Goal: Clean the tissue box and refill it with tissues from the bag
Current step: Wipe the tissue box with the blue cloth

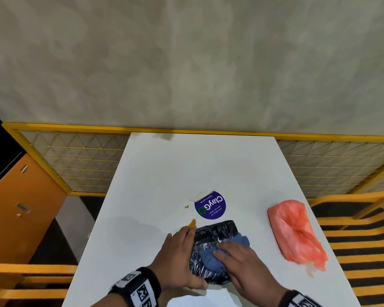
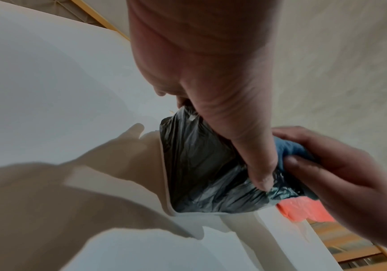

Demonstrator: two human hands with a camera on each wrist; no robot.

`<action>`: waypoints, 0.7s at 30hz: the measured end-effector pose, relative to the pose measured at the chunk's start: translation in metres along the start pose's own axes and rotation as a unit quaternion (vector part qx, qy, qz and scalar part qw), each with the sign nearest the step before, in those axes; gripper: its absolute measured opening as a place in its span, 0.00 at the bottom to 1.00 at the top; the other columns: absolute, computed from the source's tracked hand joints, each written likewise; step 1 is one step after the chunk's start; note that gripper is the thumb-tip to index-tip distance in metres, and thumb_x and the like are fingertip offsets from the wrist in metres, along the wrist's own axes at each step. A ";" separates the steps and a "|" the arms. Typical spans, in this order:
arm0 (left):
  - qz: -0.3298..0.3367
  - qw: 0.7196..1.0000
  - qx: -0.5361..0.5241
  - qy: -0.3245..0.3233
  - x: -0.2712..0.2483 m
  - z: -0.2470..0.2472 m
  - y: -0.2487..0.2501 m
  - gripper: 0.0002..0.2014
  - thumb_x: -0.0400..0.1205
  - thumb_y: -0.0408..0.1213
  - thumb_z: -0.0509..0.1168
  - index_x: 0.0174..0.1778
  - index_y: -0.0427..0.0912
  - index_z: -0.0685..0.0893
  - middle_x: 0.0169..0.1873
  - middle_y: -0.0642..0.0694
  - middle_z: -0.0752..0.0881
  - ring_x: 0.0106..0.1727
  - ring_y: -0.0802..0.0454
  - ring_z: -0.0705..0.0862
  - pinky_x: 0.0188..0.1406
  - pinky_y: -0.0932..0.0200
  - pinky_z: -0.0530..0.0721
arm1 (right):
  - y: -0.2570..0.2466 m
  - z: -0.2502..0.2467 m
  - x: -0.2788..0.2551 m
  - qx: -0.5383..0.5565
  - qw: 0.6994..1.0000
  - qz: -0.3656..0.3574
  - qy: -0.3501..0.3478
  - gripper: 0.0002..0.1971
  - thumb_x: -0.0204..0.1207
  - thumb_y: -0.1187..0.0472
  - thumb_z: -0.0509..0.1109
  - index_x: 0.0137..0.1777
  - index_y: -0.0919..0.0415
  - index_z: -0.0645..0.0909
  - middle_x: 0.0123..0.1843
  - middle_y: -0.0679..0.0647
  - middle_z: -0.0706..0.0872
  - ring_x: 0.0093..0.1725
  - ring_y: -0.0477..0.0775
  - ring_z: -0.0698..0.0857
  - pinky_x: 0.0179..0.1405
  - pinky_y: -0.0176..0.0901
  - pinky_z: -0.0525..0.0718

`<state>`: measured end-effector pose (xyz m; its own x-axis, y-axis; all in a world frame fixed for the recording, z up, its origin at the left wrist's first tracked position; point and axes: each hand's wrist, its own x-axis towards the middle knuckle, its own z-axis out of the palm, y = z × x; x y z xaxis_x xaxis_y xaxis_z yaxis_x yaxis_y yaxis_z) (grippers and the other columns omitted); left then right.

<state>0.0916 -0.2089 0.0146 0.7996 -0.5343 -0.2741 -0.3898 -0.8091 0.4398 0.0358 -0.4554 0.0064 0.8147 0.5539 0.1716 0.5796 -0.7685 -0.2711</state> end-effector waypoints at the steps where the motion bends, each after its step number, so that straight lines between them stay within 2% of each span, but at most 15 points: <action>1: 0.000 1.000 0.002 0.003 0.001 0.000 0.000 0.73 0.58 0.77 0.70 0.91 0.43 0.41 0.82 0.50 0.59 0.81 0.46 0.64 0.84 0.41 0.62 | 0.003 0.000 0.005 0.003 1.000 0.017 0.021 0.23 0.71 0.60 0.70 0.68 0.52 0.79 0.66 0.52 0.83 0.64 0.52 0.81 0.61 0.46 0.82; 5: -0.002 1.000 0.002 0.012 0.000 0.000 -0.001 0.75 0.57 0.79 0.70 0.91 0.43 0.40 0.82 0.49 0.61 0.80 0.47 0.66 0.83 0.44 0.64 | 0.009 0.004 0.018 -0.005 0.994 0.090 0.058 0.23 0.69 0.64 0.68 0.65 0.54 0.80 0.63 0.54 0.84 0.60 0.57 0.83 0.60 0.49 0.83; 8: -0.008 0.999 -0.027 0.021 -0.003 0.000 0.001 0.76 0.57 0.78 0.72 0.91 0.45 0.37 0.84 0.51 0.59 0.82 0.49 0.64 0.84 0.43 0.63 | 0.016 0.012 0.022 0.004 0.987 0.142 0.076 0.26 0.65 0.70 0.72 0.65 0.57 0.80 0.63 0.58 0.83 0.58 0.61 0.82 0.58 0.48 0.82; 11: -0.015 0.997 -0.078 0.004 -0.007 -0.001 0.001 0.77 0.59 0.76 0.76 0.88 0.49 0.28 0.89 0.53 0.43 0.90 0.52 0.46 0.90 0.39 0.49 | 0.019 0.005 0.032 0.076 0.961 0.232 0.129 0.20 0.71 0.69 0.67 0.64 0.59 0.82 0.58 0.58 0.82 0.56 0.61 0.81 0.56 0.43 0.76; 13: -0.012 0.995 -0.096 -0.007 -0.013 -0.002 -0.001 0.78 0.60 0.75 0.77 0.84 0.53 0.22 0.88 0.55 0.30 0.89 0.57 0.32 0.90 0.42 0.39 | 0.023 -0.013 0.035 0.162 0.921 0.296 0.194 0.17 0.78 0.66 0.62 0.66 0.59 0.80 0.57 0.54 0.81 0.59 0.58 0.80 0.58 0.33 0.71; 14: -0.012 0.995 -0.101 -0.007 -0.017 -0.002 -0.001 0.78 0.60 0.74 0.78 0.84 0.53 0.21 0.87 0.56 0.27 0.88 0.59 0.29 0.90 0.44 0.37 | 0.024 -0.023 0.035 0.179 0.912 0.297 0.220 0.17 0.79 0.63 0.61 0.66 0.58 0.79 0.57 0.53 0.80 0.59 0.55 0.79 0.58 0.29 0.69; 15: -0.013 0.994 -0.104 -0.005 -0.019 -0.001 -0.001 0.78 0.60 0.73 0.78 0.85 0.52 0.22 0.87 0.56 0.26 0.87 0.60 0.28 0.90 0.45 0.36 | 0.020 -0.032 0.035 0.172 0.921 0.264 0.231 0.16 0.78 0.61 0.61 0.65 0.56 0.78 0.57 0.52 0.80 0.59 0.54 0.78 0.58 0.29 0.69; 16: -0.015 0.994 -0.107 -0.001 -0.020 0.001 -0.001 0.78 0.60 0.72 0.79 0.86 0.52 0.24 0.87 0.57 0.27 0.87 0.61 0.29 0.90 0.45 0.37 | 0.013 -0.040 0.033 0.150 0.941 0.208 0.221 0.16 0.77 0.59 0.61 0.64 0.53 0.78 0.58 0.52 0.81 0.59 0.53 0.78 0.59 0.34 0.72; 18: -0.012 0.994 -0.110 0.015 -0.020 0.005 -0.001 0.77 0.60 0.69 0.79 0.88 0.50 0.28 0.86 0.59 0.34 0.85 0.64 0.35 0.90 0.48 0.42 | -0.010 -0.039 0.032 0.080 0.981 0.081 0.157 0.16 0.75 0.59 0.67 0.62 0.50 0.79 0.62 0.54 0.82 0.59 0.54 0.79 0.58 0.45 0.77; 21: 0.019 0.993 -0.108 0.035 -0.016 0.005 -0.002 0.72 0.63 0.69 0.77 0.90 0.46 0.36 0.83 0.59 0.46 0.87 0.61 0.47 0.87 0.51 0.52 | -0.043 -0.007 0.025 0.016 0.998 -0.044 0.050 0.17 0.71 0.58 0.70 0.60 0.47 0.81 0.65 0.50 0.82 0.60 0.53 0.81 0.53 0.46 0.82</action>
<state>0.0778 -0.1999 0.0137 0.8193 -0.5386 -0.1964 -0.3191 -0.7130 0.6243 0.0315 -0.4107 0.0294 0.7596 0.5830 0.2883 0.6491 -0.7072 -0.2803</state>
